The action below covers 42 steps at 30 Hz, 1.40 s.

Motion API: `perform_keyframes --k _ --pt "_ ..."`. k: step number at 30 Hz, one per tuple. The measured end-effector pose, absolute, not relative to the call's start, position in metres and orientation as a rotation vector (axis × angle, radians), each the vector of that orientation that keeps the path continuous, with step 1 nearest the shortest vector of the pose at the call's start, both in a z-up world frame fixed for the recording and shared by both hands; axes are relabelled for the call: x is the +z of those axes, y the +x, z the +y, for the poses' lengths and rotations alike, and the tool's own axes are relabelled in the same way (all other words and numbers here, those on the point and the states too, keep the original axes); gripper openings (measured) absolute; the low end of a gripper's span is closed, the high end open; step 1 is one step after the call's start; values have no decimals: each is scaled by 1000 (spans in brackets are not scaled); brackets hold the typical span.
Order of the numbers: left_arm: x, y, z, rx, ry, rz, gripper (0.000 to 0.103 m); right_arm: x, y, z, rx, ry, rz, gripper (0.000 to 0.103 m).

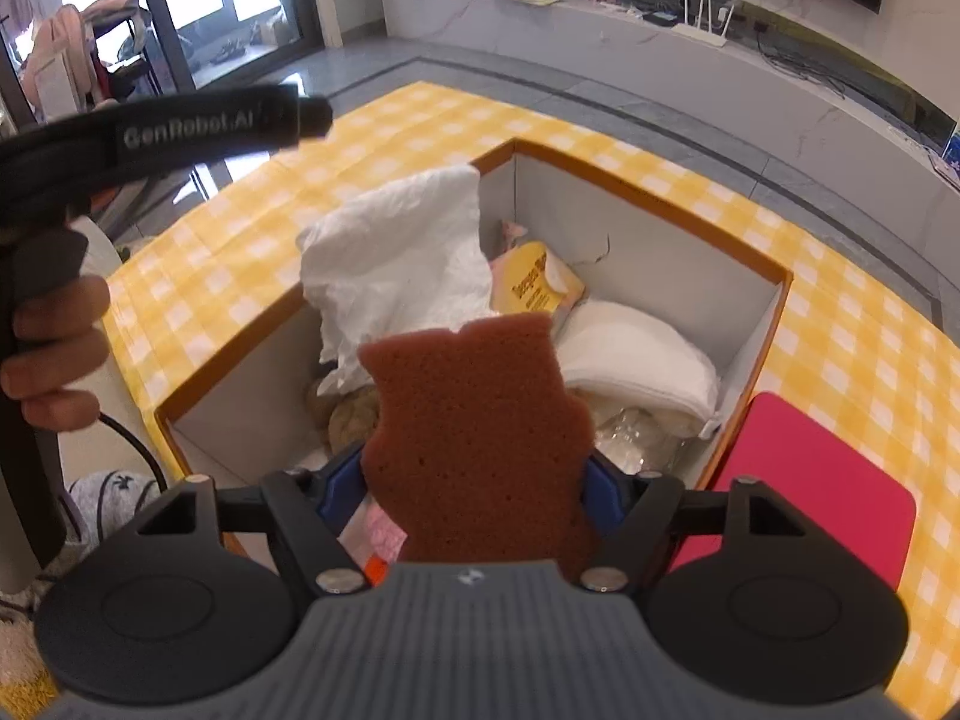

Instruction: Organize soft objects

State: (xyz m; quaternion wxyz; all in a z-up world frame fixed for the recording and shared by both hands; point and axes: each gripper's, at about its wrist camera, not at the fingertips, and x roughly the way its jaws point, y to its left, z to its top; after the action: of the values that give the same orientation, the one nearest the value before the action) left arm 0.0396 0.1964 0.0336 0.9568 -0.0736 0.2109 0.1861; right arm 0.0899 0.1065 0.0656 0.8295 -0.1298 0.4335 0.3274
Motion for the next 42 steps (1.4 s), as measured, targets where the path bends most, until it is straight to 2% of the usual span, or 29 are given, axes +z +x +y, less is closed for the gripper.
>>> perform_keyframes --k 2,4,16,20,30,42 --pt "36 36 193 383 -126 410 99 69 85 106 694 -291 892 91" --pt "39 33 186 360 -99 397 99 76 76 104 704 -297 827 97" --pt "85 -4 81 196 41 268 99 118 20 18 530 -244 454 100" --pt "84 -5 41 119 51 291 100 123 9 -27 398 -159 362 100" --pt "37 -2 -12 47 92 375 100 89 12 -96 290 -37 412 100" --pt "-3 3 -22 54 103 472 100 40 31 -107 281 -10 527 100"
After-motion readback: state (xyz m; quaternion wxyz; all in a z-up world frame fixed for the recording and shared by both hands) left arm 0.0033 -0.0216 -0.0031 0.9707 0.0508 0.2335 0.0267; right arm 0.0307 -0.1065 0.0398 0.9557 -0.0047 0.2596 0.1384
